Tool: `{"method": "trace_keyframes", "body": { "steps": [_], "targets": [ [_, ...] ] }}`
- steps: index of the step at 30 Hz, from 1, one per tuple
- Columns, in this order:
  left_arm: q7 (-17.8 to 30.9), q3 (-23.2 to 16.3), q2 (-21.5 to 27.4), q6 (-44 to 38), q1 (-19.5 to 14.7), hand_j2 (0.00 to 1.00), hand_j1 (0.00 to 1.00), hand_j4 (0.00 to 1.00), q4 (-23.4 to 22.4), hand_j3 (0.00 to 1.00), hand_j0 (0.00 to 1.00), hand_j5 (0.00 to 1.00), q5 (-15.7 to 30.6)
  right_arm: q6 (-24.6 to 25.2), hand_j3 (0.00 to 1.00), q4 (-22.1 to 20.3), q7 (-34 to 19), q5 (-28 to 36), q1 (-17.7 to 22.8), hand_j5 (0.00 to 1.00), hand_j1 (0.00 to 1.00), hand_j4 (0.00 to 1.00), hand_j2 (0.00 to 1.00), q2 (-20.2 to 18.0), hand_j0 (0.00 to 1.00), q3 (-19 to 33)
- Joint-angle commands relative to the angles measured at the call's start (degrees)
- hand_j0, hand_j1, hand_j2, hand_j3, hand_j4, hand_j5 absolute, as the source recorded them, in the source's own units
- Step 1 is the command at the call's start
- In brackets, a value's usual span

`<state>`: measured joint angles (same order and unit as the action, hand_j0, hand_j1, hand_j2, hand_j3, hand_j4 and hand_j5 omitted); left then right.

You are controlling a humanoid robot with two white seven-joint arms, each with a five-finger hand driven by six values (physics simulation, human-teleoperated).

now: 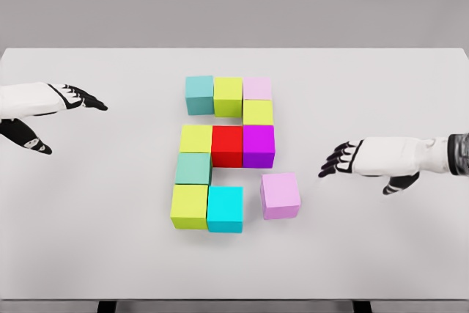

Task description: Assemble the squares on the desktop into the number 2

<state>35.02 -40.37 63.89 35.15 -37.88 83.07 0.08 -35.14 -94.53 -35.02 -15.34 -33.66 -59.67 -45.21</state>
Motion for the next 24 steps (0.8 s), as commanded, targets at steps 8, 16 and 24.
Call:
{"method": "trace_keyframes", "body": {
  "steps": [8, 16, 24],
  "targets": [
    [0.0, 0.5, 0.1, -0.1, 0.0, 1.00, 1.00, 1.00, 5.4, 1.00, 1.00, 1.00, 0.0, 0.1, 1.00, 1.8, 0.0, -3.8, 0.0, 1.00, 1.00, 1.00, 1.00, 5.8, 1.00, -0.2],
    [0.0, 2.7, 0.1, -0.1, -0.5, 1.00, 1.00, 1.00, 8.5, 1.00, 1.00, 1.00, -4.8, 0.1, 1.00, -4.5, 0.0, -4.3, 0.4, 1.00, 1.00, 1.00, 1.00, 5.8, 1.00, -1.9],
    [0.0, 3.9, 0.2, -0.1, -0.6, 1.00, 1.00, 1.00, 8.2, 1.00, 1.00, 1.00, -5.4, 0.1, 1.00, -5.1, 0.0, -3.7, 0.0, 1.00, 1.00, 1.00, 1.00, 5.4, 1.00, -1.7]
  ]
}}
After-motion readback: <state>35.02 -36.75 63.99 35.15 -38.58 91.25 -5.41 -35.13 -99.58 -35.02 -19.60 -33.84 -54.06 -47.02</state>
